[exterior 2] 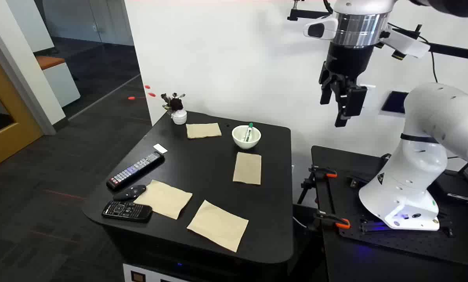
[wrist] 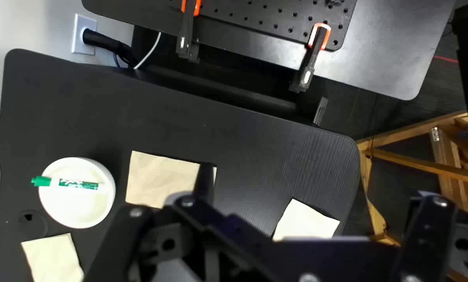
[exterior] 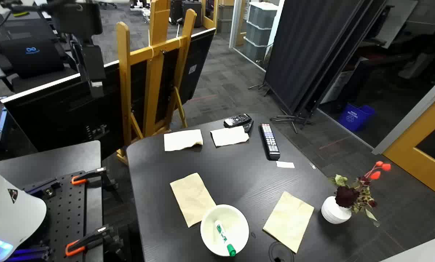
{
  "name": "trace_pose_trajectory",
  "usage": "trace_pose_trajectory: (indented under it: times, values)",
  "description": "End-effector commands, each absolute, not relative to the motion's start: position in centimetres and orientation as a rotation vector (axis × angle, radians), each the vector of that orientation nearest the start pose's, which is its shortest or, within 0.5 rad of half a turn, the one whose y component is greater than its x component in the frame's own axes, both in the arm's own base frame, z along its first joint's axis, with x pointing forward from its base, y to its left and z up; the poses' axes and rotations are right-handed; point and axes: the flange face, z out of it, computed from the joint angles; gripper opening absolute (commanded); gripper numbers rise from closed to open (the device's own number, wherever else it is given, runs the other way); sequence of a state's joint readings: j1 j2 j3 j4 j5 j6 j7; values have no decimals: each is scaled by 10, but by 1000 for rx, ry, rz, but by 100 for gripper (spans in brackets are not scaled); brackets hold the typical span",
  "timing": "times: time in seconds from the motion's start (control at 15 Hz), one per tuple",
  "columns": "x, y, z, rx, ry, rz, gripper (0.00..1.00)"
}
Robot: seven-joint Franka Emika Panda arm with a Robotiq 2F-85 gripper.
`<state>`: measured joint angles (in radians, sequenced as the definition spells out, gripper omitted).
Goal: Take the marker out of the bowl and put it on the table
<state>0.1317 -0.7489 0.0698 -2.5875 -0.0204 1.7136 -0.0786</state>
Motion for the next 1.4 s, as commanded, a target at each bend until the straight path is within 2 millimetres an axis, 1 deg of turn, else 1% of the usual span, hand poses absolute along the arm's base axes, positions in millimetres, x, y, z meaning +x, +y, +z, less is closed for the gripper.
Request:
trace_pose_trajectory:
  times: [0.0, 0.33, 0.47, 0.6, 0.93, 1.2, 1.33]
  values:
    - [306, 62, 481, -3182, -420, 198, 100]
    - [306, 62, 481, -3182, -420, 198, 100]
    - [310, 56, 483, -3192, -365, 175, 100]
    - [319, 44, 486, -3213, -255, 112, 100]
    - [345, 4, 490, -3204, 114, -71, 100]
    - [369, -34, 489, -3145, 458, -221, 100]
    - [380, -55, 484, -3107, 629, -273, 100]
